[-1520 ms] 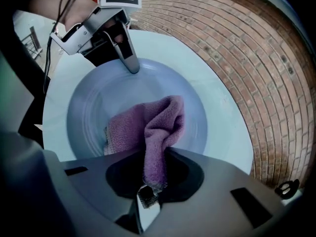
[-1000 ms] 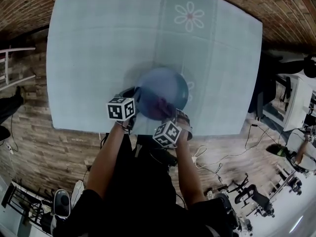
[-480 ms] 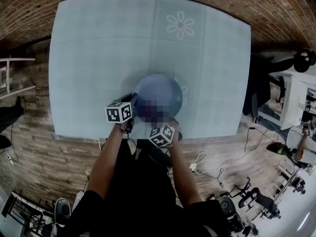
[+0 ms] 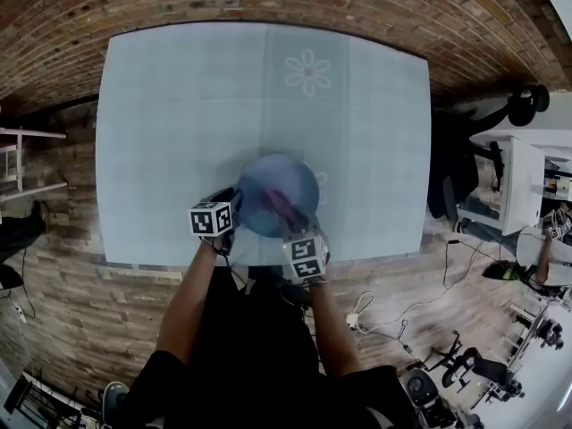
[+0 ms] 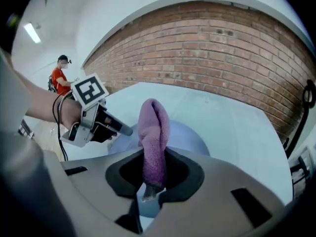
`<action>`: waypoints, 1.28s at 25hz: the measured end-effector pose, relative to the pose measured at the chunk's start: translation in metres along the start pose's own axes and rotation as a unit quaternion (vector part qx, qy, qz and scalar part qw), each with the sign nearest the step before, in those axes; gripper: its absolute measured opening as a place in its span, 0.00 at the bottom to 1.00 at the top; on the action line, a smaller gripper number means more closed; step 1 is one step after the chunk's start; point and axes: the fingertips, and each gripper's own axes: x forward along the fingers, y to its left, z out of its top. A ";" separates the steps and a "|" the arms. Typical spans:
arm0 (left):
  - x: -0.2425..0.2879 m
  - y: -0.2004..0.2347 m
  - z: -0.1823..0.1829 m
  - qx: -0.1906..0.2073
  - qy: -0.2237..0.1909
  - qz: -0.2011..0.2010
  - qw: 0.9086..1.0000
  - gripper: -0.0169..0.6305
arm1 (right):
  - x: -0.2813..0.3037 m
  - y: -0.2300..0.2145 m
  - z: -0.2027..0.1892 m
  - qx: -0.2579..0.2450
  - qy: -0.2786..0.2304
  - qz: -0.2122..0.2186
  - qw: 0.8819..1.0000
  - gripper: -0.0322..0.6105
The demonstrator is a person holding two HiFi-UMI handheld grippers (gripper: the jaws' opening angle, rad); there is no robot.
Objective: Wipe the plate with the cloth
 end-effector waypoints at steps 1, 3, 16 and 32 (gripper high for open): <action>-0.005 0.001 0.002 0.007 -0.002 0.006 1.000 0.21 | -0.006 -0.004 0.008 0.013 -0.015 -0.005 1.000 0.16; -0.016 0.002 0.009 0.024 -0.011 0.020 0.999 0.24 | -0.018 -0.013 0.023 0.038 -0.042 -0.013 0.998 0.16; -0.148 -0.084 0.090 0.193 -0.212 0.005 0.958 0.18 | -0.119 -0.027 0.117 0.094 -0.251 -0.055 0.962 0.16; -0.225 -0.147 0.104 0.323 -0.354 0.032 0.877 0.10 | -0.151 0.007 0.125 0.122 -0.300 -0.069 0.944 0.18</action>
